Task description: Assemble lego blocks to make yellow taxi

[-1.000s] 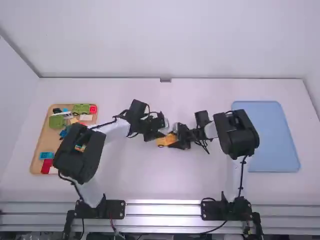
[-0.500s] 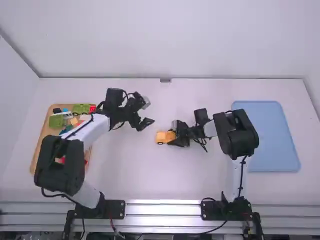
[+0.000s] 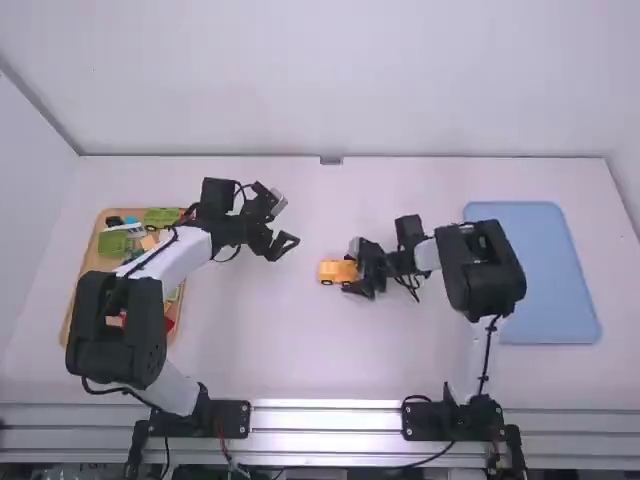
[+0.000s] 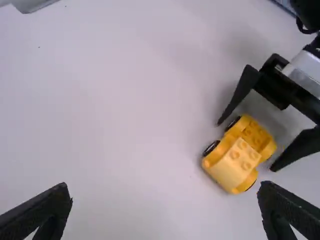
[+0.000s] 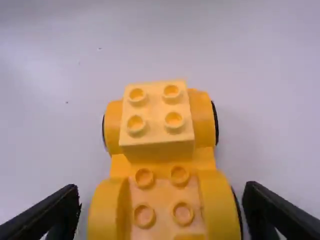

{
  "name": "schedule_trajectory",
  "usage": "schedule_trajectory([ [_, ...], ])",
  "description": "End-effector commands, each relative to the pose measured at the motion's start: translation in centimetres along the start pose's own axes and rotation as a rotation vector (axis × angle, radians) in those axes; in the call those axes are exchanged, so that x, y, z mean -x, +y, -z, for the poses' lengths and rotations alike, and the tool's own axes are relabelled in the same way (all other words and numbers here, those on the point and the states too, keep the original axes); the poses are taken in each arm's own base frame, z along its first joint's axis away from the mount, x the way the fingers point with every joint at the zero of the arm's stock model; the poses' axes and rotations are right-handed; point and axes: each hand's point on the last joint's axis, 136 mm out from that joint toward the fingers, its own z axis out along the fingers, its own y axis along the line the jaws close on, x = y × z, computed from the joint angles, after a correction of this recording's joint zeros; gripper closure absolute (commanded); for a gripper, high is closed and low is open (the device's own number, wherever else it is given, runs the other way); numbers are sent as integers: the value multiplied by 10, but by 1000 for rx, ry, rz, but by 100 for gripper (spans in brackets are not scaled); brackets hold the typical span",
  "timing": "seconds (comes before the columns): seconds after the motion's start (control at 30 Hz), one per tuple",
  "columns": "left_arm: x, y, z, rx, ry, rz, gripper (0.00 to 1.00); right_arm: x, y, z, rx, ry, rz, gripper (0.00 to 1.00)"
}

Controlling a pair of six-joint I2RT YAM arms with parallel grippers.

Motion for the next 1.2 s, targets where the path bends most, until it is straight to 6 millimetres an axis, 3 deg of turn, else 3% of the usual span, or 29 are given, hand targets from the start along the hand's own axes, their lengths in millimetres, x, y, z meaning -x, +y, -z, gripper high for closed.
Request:
schedule_trajectory([
  [0.0, 11, -2, 4, -2, -28, 37, 1, -4, -4, 12, -52, 100, 19, 2],
  [0.2, 11, 9, 12, 24, -43, 151, 1, 6, 1, 43, -128, 279, 11, 1],
  [0.33, 5, 39, 35, 201, -29, 366, 1, 20, 0, 67, -220, 365, -9, 1],
  [0.47, -13, 58, 76, 436, 23, 517, 1, 34, -5, 91, -333, 410, -43, 2],
  [0.57, -23, 65, 117, 630, 29, 633, 1, 47, -10, 105, -406, 404, -65, 2],
  [0.6, -28, 65, 139, 722, 25, 675, 1, 53, -10, 108, -422, 394, -64, 1],
  [0.73, -29, 56, 186, 873, -37, 749, 1, 72, -7, 112, -441, 365, -21, 1],
  [0.9, -34, 46, 236, 1048, -89, 758, 1, 91, -4, 99, -439, 336, 50, 1],
  [1.17, -54, 45, 274, 1257, -79, 867, 1, 95, 1, 89, -429, 364, 102, 2],
])
